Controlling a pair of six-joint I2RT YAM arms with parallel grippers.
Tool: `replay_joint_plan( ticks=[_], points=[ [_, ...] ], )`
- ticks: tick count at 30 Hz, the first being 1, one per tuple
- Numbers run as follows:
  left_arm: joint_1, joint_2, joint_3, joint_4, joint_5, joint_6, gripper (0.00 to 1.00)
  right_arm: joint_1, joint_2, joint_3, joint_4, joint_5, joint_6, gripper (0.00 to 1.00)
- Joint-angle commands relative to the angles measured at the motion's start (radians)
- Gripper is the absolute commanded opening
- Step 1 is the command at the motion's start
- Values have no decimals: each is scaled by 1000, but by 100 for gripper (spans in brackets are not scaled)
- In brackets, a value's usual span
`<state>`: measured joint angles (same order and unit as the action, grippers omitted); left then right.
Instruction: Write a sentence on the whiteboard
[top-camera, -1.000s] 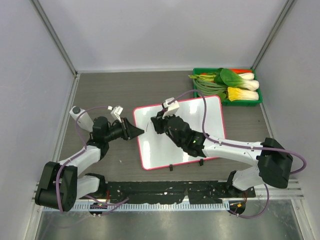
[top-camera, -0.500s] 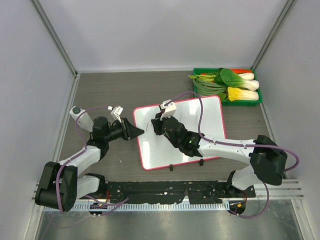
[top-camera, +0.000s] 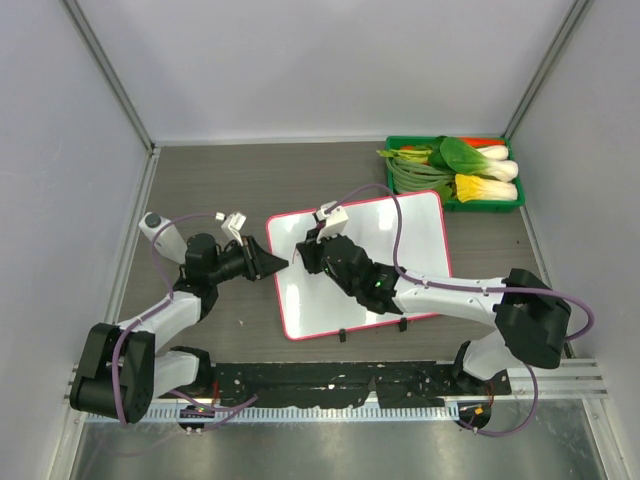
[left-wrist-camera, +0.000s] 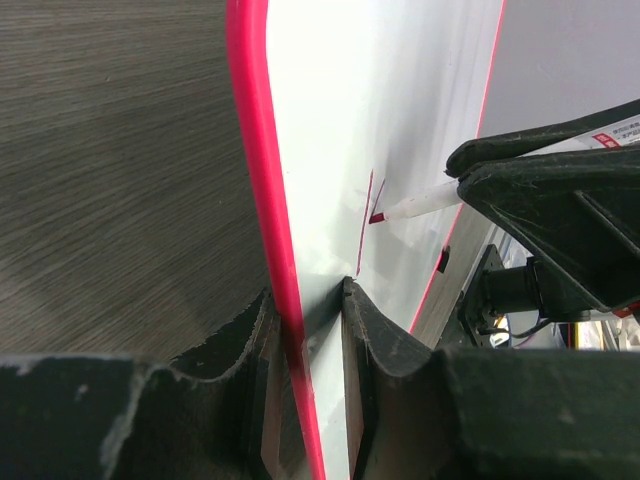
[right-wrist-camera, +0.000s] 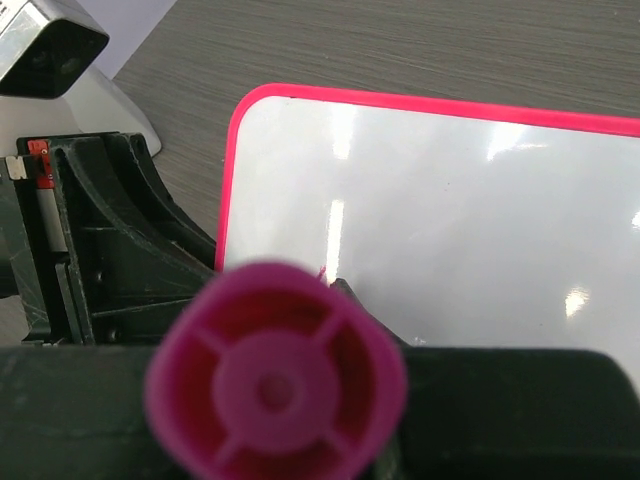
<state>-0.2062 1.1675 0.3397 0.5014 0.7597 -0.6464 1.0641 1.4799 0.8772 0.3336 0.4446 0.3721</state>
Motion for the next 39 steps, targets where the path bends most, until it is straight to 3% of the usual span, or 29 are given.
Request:
replay_joint_plan(
  ticks=[1, 39],
  points=[
    [-10, 4, -19, -6, 20, 54, 0, -1, 10, 25, 10, -9, 7, 1],
    [-12, 6, -16, -8, 18, 56, 0, -3, -75, -70, -39, 40, 13, 1]
  ],
)
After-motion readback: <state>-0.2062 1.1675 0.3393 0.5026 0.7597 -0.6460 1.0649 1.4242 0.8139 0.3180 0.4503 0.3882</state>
